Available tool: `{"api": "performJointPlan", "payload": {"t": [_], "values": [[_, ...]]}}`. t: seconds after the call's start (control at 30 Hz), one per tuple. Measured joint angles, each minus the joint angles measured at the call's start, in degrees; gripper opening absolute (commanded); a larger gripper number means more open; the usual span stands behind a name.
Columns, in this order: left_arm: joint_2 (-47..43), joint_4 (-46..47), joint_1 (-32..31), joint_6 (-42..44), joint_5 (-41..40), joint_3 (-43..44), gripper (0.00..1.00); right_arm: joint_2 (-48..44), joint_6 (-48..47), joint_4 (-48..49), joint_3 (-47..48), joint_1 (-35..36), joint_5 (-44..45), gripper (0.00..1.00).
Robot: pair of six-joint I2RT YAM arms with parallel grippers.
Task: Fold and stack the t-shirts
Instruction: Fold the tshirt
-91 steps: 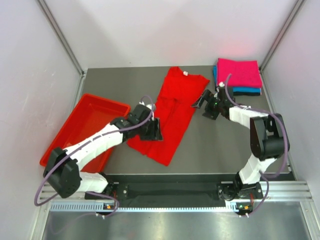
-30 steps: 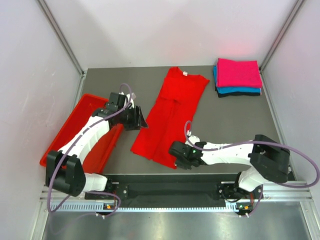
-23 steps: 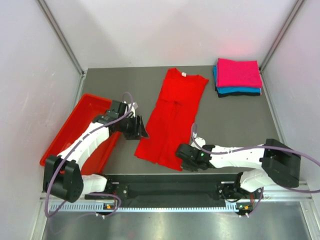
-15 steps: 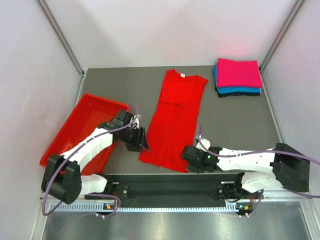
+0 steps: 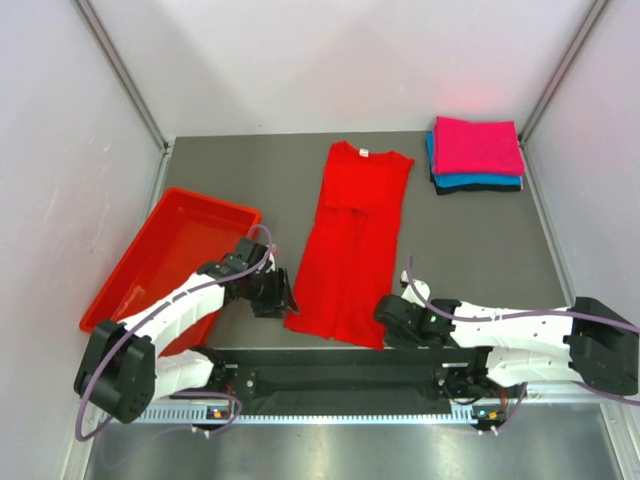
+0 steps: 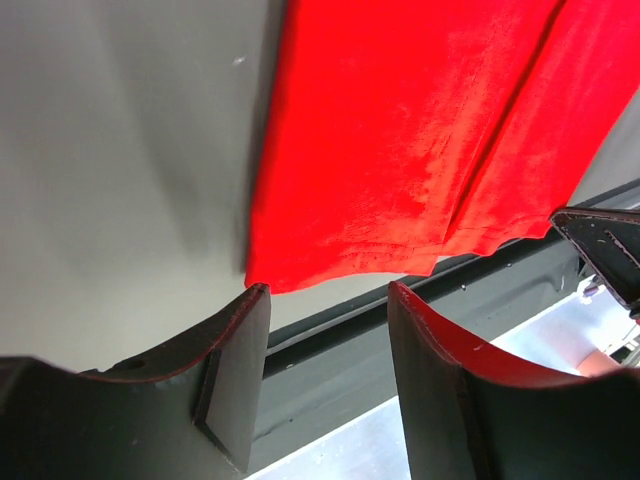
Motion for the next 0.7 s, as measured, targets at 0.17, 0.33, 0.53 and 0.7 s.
{"api": "performJointPlan", "payload": {"t": [0.17,0.33,0.53,0.7], "values": [[0.0,2.1,-1.3,-1.5,-1.2,-1.6,0.55,-0.2,-0.4,0.3,-0.3,0.0,0.0,0.00],[0.2,2.9,-1.4,-2.4,-1.9,-3.0,0.54,-0.2,-0.6,0.9,-0.8,0.0,-0.3,0.05],[1.0,3.7,-1.8,-2.9,-4.1,-3.3,0.54,-0.6,0.3,1.0,-1.0,0.1,-0.8,0.36],[1.0,4.1,-2.9,-3.7,-5.7,-3.5,0.53,-0.7,1.9,0.9,-1.0,0.5,-1.0,0.36]]}}
